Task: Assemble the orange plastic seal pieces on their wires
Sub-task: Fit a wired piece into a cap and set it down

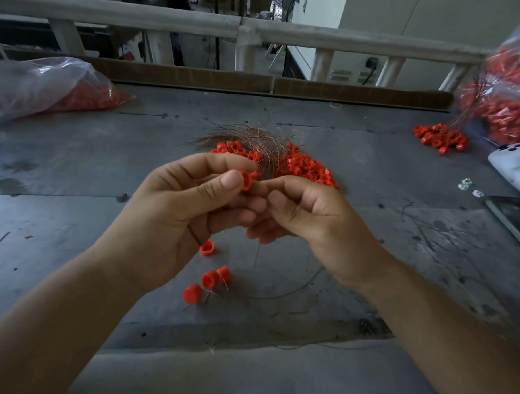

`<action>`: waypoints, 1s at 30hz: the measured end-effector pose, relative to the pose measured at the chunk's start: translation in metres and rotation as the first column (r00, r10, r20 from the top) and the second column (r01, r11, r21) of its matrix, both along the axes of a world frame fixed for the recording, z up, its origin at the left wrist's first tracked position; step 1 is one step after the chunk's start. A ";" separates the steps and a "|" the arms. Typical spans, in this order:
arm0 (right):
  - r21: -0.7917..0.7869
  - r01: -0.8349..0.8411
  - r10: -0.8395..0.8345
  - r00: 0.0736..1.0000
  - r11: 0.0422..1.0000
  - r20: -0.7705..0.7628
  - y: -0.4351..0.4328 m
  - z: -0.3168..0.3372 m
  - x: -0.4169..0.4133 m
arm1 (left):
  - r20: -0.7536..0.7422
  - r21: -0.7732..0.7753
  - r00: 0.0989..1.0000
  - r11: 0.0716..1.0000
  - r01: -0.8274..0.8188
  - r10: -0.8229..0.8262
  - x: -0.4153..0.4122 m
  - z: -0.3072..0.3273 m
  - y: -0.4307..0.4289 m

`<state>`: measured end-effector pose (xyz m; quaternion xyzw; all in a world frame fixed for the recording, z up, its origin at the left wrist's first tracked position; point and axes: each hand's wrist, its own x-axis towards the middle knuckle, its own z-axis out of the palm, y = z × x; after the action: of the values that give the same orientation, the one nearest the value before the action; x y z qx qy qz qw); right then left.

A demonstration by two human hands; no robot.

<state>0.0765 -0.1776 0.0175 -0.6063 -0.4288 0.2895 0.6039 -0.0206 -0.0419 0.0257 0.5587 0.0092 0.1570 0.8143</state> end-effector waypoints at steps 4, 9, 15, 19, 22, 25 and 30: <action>-0.017 -0.031 0.029 0.997 0.999 -0.077 0.000 0.003 -0.001 | 0.021 -0.042 1.000 0.999 -0.020 0.021 0.000 0.000 0.003; -0.059 0.028 -0.032 0.997 0.998 -0.069 -0.003 0.006 0.002 | 0.036 -0.064 0.999 0.998 -0.024 0.026 0.000 -0.001 0.004; -0.079 0.189 -0.179 0.976 0.979 0.124 -0.013 0.015 0.018 | -0.086 0.195 0.974 0.962 -0.190 0.210 0.002 -0.002 0.012; -0.237 0.253 -0.134 0.895 0.938 0.425 -0.013 0.007 0.023 | -0.205 0.614 0.935 0.782 -0.108 0.290 0.004 -0.011 0.019; -0.391 0.272 0.005 0.815 0.879 0.579 -0.010 0.001 0.022 | -0.242 0.851 0.904 0.525 0.024 0.351 0.005 -0.022 0.020; -0.479 0.266 0.112 0.772 0.837 0.626 -0.010 -0.001 0.022 | -0.252 0.916 0.916 0.383 0.121 0.312 0.004 -0.025 0.020; -0.525 0.264 0.190 0.729 0.809 0.658 -0.009 -0.002 0.023 | -0.279 0.919 0.927 0.349 0.183 0.249 0.007 -0.028 0.018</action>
<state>0.0996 -0.1871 0.0153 -0.8335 -0.4960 0.1505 0.1912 -0.0137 -0.0234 -0.0024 0.9402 0.0837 0.0418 0.3275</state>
